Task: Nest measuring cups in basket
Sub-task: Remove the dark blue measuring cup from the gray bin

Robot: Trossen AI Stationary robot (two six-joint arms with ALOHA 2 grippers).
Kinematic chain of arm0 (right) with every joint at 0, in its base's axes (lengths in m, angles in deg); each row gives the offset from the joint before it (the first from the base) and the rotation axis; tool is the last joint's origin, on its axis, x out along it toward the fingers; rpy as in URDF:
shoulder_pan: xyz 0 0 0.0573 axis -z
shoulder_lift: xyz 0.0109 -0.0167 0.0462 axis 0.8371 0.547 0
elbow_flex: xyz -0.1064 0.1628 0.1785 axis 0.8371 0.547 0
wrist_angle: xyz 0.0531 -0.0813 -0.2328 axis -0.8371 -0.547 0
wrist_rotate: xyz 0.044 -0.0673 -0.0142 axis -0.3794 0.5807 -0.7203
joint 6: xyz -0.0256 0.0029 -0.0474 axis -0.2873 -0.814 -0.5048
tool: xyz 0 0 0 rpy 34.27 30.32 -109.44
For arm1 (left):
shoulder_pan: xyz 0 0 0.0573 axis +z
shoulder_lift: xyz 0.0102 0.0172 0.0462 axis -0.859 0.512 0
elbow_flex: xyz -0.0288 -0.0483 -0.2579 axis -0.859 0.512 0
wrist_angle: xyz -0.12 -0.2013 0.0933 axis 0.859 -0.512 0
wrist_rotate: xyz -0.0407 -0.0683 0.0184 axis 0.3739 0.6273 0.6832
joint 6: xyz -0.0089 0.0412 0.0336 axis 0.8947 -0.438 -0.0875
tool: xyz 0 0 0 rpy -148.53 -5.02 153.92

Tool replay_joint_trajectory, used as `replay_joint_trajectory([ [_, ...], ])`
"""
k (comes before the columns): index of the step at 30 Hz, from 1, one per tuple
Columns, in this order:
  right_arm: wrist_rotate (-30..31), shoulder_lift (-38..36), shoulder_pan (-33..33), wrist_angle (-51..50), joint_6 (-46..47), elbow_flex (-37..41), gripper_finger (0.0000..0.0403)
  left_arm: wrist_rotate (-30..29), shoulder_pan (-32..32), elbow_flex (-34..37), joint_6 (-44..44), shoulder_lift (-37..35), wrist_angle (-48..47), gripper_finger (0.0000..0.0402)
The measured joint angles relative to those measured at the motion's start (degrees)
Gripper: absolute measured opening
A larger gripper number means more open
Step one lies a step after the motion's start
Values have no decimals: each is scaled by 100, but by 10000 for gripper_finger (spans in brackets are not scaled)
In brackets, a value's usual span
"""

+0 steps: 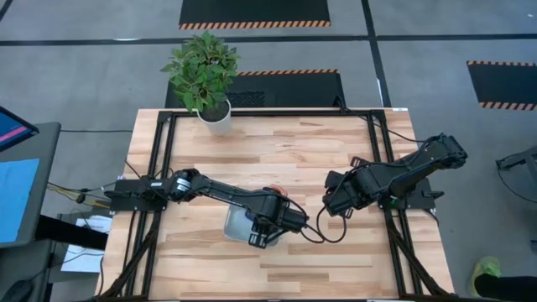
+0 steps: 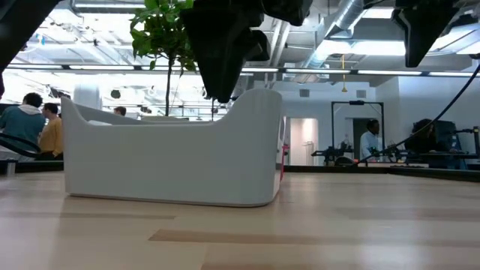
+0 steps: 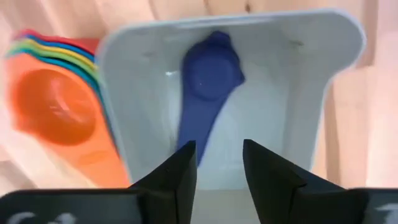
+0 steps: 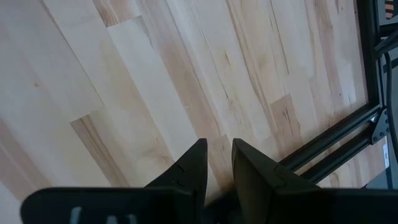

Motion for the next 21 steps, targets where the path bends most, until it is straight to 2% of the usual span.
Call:
replay_joint_trajectory([
  [4,0,0,0,1,0,0,98,-13,-28,119,-34,-2,4,126],
  [10,41,-2,0,0,0,0,98,-72,-28,622,-137,-2,54,181],
  [17,149,-2,0,2,-42,0,98,93,-63,754,-386,0,1083,245],
  [21,139,-2,0,0,-44,0,98,123,-67,746,-483,41,1231,274],
])
